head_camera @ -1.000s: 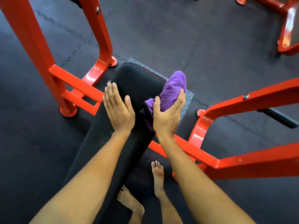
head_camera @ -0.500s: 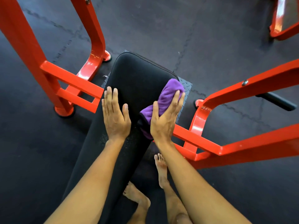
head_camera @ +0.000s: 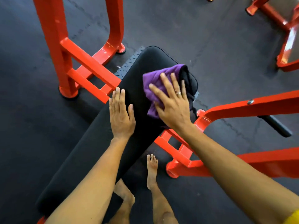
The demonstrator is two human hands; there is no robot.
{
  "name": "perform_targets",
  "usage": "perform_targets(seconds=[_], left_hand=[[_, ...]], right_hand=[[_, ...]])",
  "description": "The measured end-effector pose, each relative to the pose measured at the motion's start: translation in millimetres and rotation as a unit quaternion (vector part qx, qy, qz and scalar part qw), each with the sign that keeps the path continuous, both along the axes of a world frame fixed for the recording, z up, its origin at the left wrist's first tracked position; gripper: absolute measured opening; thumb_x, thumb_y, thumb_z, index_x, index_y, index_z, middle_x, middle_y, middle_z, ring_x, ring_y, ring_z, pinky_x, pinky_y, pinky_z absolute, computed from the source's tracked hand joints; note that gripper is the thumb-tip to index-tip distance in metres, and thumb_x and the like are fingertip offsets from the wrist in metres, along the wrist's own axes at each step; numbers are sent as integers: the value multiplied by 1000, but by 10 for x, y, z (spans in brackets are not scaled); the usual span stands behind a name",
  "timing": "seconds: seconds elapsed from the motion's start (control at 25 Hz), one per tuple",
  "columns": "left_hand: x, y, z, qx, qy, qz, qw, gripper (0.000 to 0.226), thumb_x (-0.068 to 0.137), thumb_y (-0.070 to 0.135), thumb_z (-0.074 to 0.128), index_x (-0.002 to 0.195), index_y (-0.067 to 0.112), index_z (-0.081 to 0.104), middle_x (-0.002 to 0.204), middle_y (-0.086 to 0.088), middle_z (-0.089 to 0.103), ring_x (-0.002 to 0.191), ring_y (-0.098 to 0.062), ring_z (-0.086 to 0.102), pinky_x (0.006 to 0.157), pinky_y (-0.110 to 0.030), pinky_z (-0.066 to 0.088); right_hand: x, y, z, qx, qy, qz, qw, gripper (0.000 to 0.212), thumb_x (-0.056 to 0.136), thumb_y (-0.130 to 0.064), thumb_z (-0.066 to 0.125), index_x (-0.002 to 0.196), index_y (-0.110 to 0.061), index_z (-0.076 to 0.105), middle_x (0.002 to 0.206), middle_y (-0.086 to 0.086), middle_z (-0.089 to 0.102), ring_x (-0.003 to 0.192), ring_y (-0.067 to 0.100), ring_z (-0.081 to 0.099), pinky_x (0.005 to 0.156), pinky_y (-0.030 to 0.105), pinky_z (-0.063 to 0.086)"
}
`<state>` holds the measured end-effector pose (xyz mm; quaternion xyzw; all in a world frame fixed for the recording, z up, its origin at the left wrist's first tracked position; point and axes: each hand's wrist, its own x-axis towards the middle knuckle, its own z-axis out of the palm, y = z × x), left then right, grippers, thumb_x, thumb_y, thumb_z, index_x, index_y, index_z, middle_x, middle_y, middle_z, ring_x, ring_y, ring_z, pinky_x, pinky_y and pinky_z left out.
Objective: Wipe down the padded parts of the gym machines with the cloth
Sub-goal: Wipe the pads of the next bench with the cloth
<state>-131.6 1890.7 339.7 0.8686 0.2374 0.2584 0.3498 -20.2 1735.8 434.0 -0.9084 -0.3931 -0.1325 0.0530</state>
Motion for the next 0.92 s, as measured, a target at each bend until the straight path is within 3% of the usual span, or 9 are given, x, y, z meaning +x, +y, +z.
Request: perform_targets(seconds=[0.12, 0.24, 0.36, 0.48, 0.56, 0.64, 0.76, 0.84, 0.92], left_hand=[[-7, 6, -21, -20, -19, 30, 999, 53, 105, 20, 41, 154, 1, 34, 164, -16, 29, 154, -27, 24, 127, -46, 16], [-8, 1, -65, -33, -27, 67, 997, 52, 106, 19, 42, 154, 0, 35, 162, -17, 31, 152, -29, 27, 127, -45, 18], [-5, -7, -26, -56, -14, 109, 992, 54, 104, 18, 42, 155, 2, 34, 163, -14, 31, 152, -27, 28, 127, -43, 16], [0, -31, -25, -53, 10, 140, 989, 52, 105, 22, 39, 155, 5, 36, 163, -11, 32, 153, -23, 27, 128, -42, 14], [3, -49, -56, -55, 27, 180, 982, 50, 106, 24, 38, 154, 6, 38, 162, -9, 35, 152, -22, 29, 128, -42, 14], [-3, -69, -95, -70, 39, 218, 973, 48, 107, 25, 37, 151, 6, 42, 157, -9, 43, 149, -22, 34, 127, -43, 17], [0, -76, -102, -74, 41, 237, 968, 49, 104, 24, 35, 146, 3, 49, 150, -11, 52, 144, -25, 43, 125, -46, 22], [9, -63, -84, -75, 46, 237, 968, 50, 103, 24, 34, 145, 3, 50, 148, -12, 53, 143, -27, 44, 124, -47, 23], [22, -53, -60, -76, 50, 245, 965, 49, 103, 25, 35, 145, 5, 50, 149, -10, 53, 143, -25, 43, 125, -45, 21]], right_hand=[[11, 416, 40, 37, 13, -49, 998, 54, 92, -34, 60, 146, -32, 56, 165, 8, 33, 155, 35, 22, 126, 57, 11], [-211, 302, -97, -61, 27, 112, 992, 65, 84, -29, 63, 149, -29, 53, 166, 8, 31, 155, 35, 21, 126, 58, 10], [-78, -41, 30, -158, 11, 276, 948, 67, 81, -33, 65, 147, -30, 55, 164, 9, 36, 153, 34, 28, 125, 55, 16], [446, 206, 293, -141, 18, 222, 965, 61, 82, -32, 50, 142, -30, 61, 164, 7, 36, 154, 34, 25, 125, 54, 15], [519, 582, 302, -111, 30, 144, 983, 61, 82, -28, 51, 143, -31, 60, 165, 5, 34, 155, 33, 21, 126, 55, 10], [292, 846, 178, -102, 39, 139, 984, 66, 78, -27, 57, 144, -31, 58, 165, 4, 34, 155, 34, 20, 126, 56, 5], [18, 682, 23, -195, 74, 307, 928, 69, 79, -34, 61, 148, -30, 54, 166, 6, 32, 155, 34, 20, 126, 56, 6], [256, 578, 171, -231, 76, 398, 884, 67, 82, -42, 56, 148, -30, 54, 165, 7, 34, 154, 32, 25, 127, 52, 13], [601, 643, 339, -222, 65, 394, 889, 66, 82, -47, 56, 146, -30, 56, 162, 7, 39, 152, 31, 31, 126, 48, 17]])
